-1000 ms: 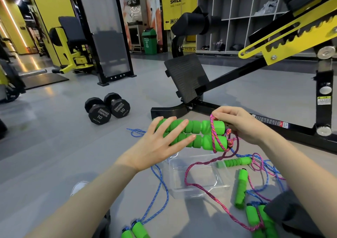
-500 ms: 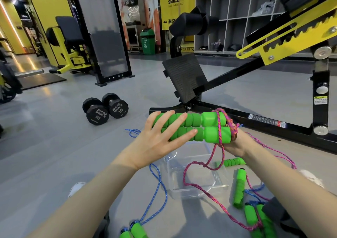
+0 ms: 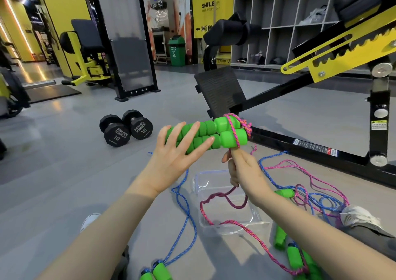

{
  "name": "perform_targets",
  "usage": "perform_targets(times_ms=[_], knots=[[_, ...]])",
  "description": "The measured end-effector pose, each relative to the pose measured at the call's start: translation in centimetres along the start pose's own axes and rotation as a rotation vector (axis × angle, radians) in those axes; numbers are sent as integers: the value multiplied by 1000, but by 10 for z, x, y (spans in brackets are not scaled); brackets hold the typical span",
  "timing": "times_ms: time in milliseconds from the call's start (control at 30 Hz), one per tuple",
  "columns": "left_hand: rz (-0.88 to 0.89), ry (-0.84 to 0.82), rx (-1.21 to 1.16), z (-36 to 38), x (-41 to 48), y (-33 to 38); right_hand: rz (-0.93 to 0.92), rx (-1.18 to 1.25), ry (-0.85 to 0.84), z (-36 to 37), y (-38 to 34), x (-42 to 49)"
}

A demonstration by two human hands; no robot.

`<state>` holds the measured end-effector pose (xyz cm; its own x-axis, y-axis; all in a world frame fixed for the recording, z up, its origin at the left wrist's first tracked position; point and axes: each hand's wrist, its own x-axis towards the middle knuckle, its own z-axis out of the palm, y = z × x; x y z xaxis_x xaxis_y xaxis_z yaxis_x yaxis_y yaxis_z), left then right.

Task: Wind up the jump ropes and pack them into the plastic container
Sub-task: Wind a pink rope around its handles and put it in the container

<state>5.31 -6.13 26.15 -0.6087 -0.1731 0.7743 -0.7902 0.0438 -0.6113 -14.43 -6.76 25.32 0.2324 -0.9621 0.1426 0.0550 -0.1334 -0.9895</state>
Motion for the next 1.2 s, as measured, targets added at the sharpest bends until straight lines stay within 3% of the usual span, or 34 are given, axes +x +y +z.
perform_targets(times_ms=[267,500,733,967,1100,1200], knots=[[-80,-123,88,2,-17,-16,296,81,-292,-9,-32,-6],[-101,-130,113,2,-15,-13,325,-61,-440,-21,-65,-13],[-122,-180,154,1,-17,-15,386,-46,-596,-28,-87,-24],[-160,-283,197,3,-33,-25,278,-241,-700,-38,-108,-33],[-149,-303,179,-3,-37,-30,45,-521,-586,-44,-121,-37],[-93,-299,162,-3,-35,-27,-116,-629,-618,-51,-130,-40]])
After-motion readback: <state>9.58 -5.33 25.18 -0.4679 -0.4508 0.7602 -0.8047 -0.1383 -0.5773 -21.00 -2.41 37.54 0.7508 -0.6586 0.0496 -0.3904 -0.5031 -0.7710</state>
